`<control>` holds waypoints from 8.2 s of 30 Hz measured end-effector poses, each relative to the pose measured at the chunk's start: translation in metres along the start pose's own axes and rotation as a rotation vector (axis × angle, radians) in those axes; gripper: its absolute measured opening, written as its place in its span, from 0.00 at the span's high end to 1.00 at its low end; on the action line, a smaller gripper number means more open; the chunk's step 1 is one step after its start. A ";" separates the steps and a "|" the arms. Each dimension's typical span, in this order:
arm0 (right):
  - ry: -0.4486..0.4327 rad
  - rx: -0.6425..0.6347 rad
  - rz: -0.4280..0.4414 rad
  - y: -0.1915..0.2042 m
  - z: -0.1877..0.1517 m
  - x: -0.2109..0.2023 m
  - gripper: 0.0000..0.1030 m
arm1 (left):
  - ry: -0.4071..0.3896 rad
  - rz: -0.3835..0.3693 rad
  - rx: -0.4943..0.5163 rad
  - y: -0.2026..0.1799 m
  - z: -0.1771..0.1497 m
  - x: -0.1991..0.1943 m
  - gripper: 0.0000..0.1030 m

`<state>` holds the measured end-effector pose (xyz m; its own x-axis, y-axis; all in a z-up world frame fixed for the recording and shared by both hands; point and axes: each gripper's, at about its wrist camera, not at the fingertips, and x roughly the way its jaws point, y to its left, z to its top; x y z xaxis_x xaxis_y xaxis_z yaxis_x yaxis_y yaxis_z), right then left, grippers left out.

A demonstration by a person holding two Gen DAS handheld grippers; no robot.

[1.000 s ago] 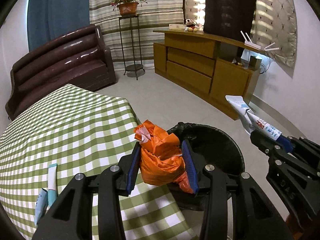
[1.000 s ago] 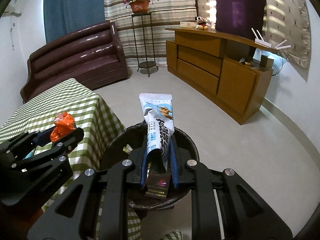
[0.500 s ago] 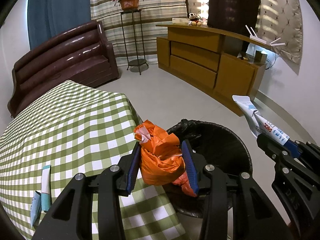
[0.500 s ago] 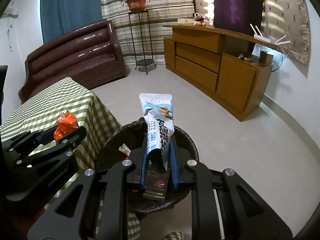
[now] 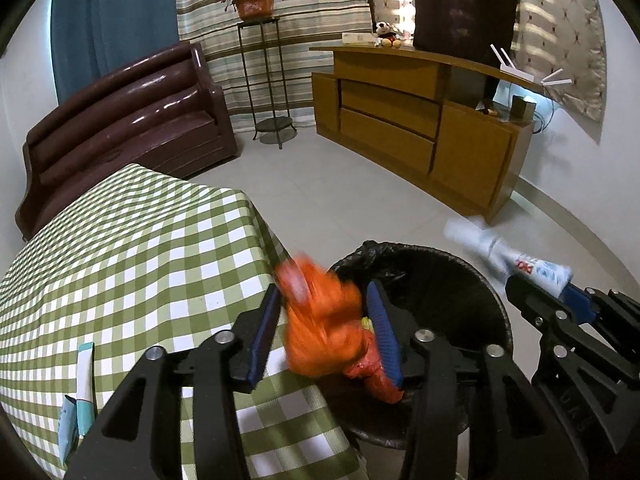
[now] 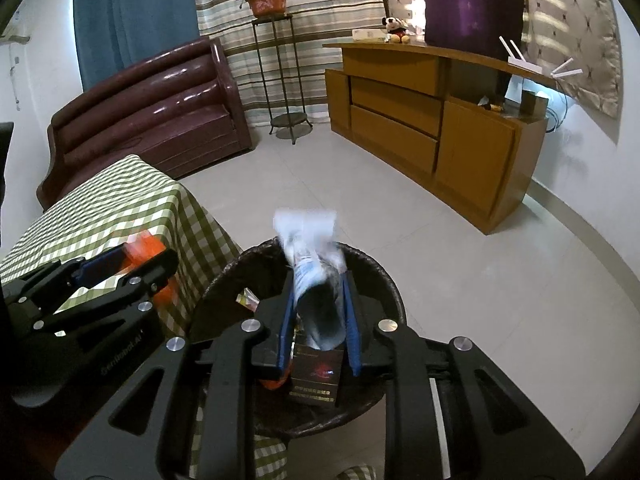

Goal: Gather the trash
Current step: 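Open both grippers to drop the orange bag and tube into the bin, then move both open grippers back over the two tubes on the table, then lower the left gripper onto the blue printed tube and close it, then grasp the white-and-teal tube with the right gripper while the left holds the blue tube, then carry both tubes in both grippers over the black bin, then open both grippers to drop the two tubes into the bin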

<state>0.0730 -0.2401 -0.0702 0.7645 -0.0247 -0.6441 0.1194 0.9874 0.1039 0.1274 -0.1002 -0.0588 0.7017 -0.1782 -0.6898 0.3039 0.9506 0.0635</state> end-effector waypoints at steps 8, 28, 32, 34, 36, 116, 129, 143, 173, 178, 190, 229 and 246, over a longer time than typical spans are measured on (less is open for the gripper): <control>-0.004 0.015 -0.004 -0.003 0.001 0.002 0.75 | -0.004 0.012 -0.013 -0.001 0.002 0.001 0.35; -0.016 0.030 -0.021 -0.006 0.001 -0.002 0.59 | -0.016 0.007 -0.014 -0.009 0.006 -0.007 0.31; -0.025 0.029 -0.028 -0.006 0.003 -0.006 0.53 | -0.025 0.010 -0.018 -0.009 0.006 -0.015 0.31; -0.028 0.028 -0.028 -0.004 0.004 -0.008 0.51 | -0.030 0.011 -0.023 -0.004 0.005 -0.020 0.31; -0.031 0.025 -0.028 -0.002 0.005 -0.010 0.49 | -0.034 0.017 -0.033 0.001 0.005 -0.025 0.31; 0.038 -0.278 0.235 0.219 -0.022 -0.024 0.47 | 0.126 0.266 -0.287 0.245 -0.112 -0.093 0.83; 0.090 -0.363 0.292 0.277 -0.028 -0.007 0.47 | 0.118 0.354 -0.339 0.295 -0.130 -0.107 0.83; 0.174 -0.415 0.257 0.312 -0.040 0.017 0.48 | 0.119 0.383 -0.382 0.322 -0.141 -0.114 0.83; 0.165 -0.437 0.250 0.310 -0.044 0.014 0.86 | 0.110 0.385 -0.409 0.323 -0.145 -0.115 0.83; 0.162 -0.426 0.263 0.305 -0.043 0.011 0.87 | 0.106 0.386 -0.407 0.319 -0.144 -0.117 0.83; 0.116 -0.383 0.281 0.278 -0.036 -0.007 0.87 | 0.068 0.346 -0.384 0.288 -0.130 -0.123 0.84; -0.015 -0.075 0.026 0.039 0.009 -0.026 0.87 | -0.071 0.022 -0.027 0.041 -0.006 -0.058 0.83; 0.004 -0.020 -0.004 0.011 0.012 -0.002 0.87 | -0.034 -0.020 0.021 0.000 0.008 -0.013 0.83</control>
<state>0.0808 -0.2308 -0.0587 0.7619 -0.0280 -0.6471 0.1098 0.9902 0.0864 0.1232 -0.1002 -0.0442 0.7170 -0.2062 -0.6659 0.3316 0.9411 0.0657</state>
